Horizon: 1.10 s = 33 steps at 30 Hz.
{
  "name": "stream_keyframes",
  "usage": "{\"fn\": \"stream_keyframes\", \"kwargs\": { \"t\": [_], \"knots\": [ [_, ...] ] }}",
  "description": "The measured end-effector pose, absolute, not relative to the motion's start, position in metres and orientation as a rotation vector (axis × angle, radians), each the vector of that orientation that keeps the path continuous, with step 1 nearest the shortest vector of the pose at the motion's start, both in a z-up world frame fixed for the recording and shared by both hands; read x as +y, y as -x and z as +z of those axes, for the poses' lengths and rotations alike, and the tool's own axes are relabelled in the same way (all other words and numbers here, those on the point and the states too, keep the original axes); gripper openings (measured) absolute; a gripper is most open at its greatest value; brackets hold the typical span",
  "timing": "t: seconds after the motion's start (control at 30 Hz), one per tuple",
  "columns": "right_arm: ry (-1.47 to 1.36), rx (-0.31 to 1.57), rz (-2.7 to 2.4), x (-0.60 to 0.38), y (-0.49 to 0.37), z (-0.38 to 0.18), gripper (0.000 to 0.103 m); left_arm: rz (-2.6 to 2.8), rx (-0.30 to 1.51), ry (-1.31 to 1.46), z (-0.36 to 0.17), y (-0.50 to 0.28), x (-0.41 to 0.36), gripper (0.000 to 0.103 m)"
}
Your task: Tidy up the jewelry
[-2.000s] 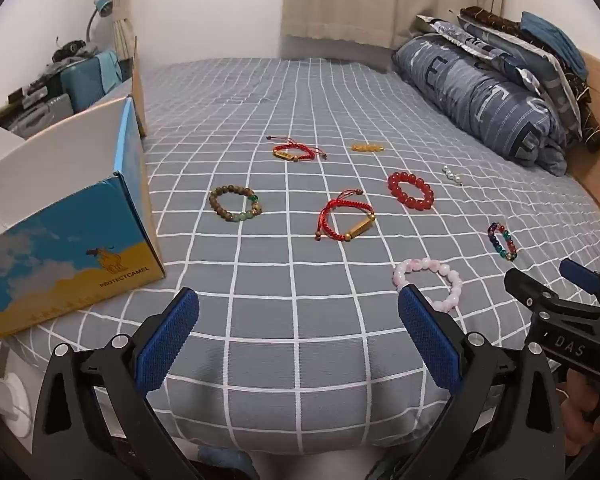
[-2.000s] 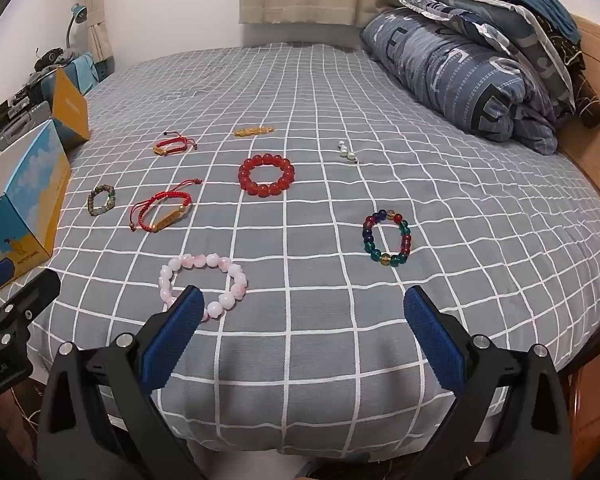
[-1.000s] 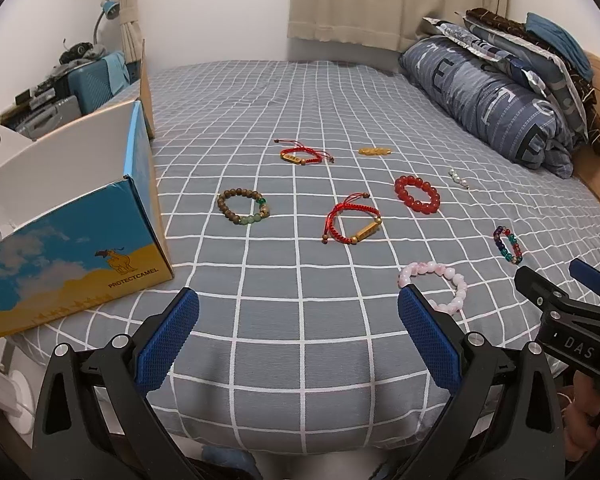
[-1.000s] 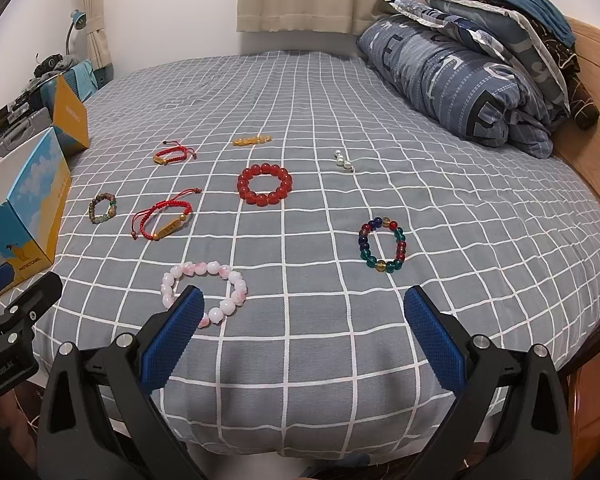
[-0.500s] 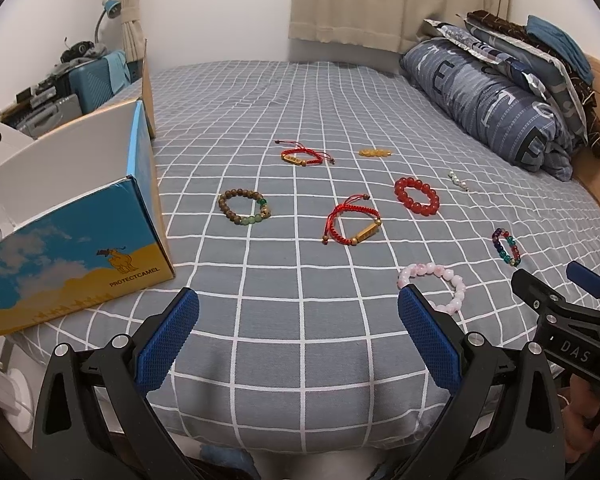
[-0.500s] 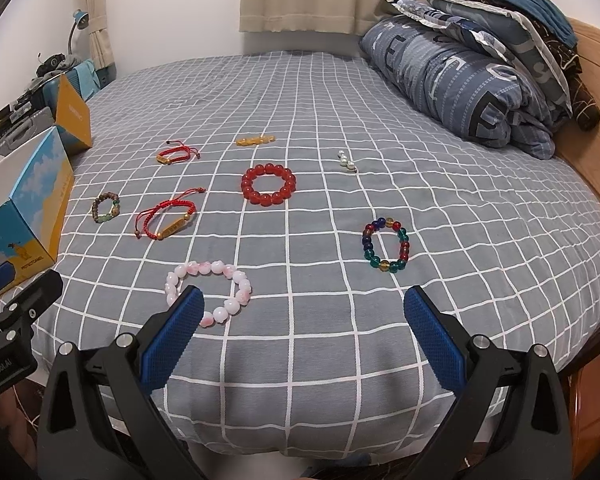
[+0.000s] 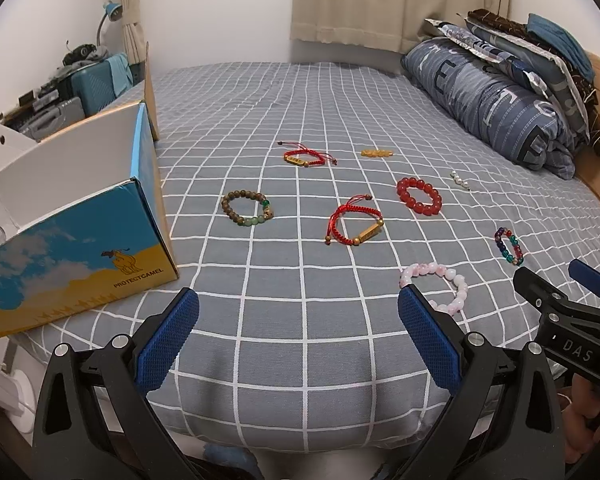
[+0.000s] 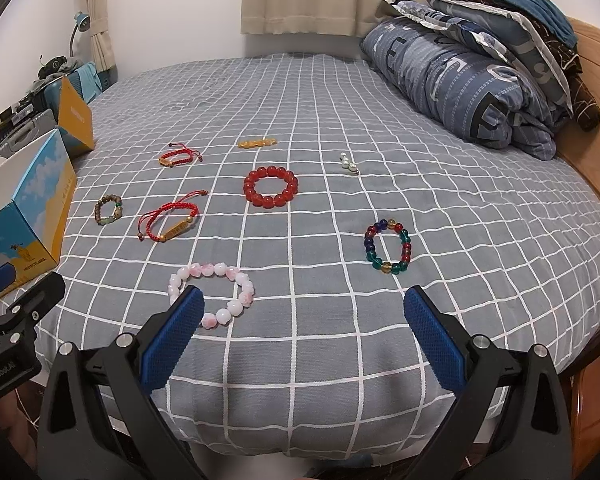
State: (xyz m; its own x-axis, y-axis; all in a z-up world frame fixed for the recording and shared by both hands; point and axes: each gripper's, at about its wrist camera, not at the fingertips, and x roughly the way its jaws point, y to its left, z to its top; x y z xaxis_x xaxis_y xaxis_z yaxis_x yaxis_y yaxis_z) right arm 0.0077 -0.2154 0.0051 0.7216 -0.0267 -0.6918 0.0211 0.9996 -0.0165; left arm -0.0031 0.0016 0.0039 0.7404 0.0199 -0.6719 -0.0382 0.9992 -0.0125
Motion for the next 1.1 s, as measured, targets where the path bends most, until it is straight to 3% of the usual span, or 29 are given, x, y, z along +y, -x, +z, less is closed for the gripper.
{"fn": "stream_keyframes", "kwargs": {
  "t": [1.1],
  "knots": [
    [0.017,0.761,-0.026,-0.2169,-0.0085,0.0069,0.096,0.029,0.743,0.02,0.0045,0.0047,-0.0014,0.097]
  ]
}}
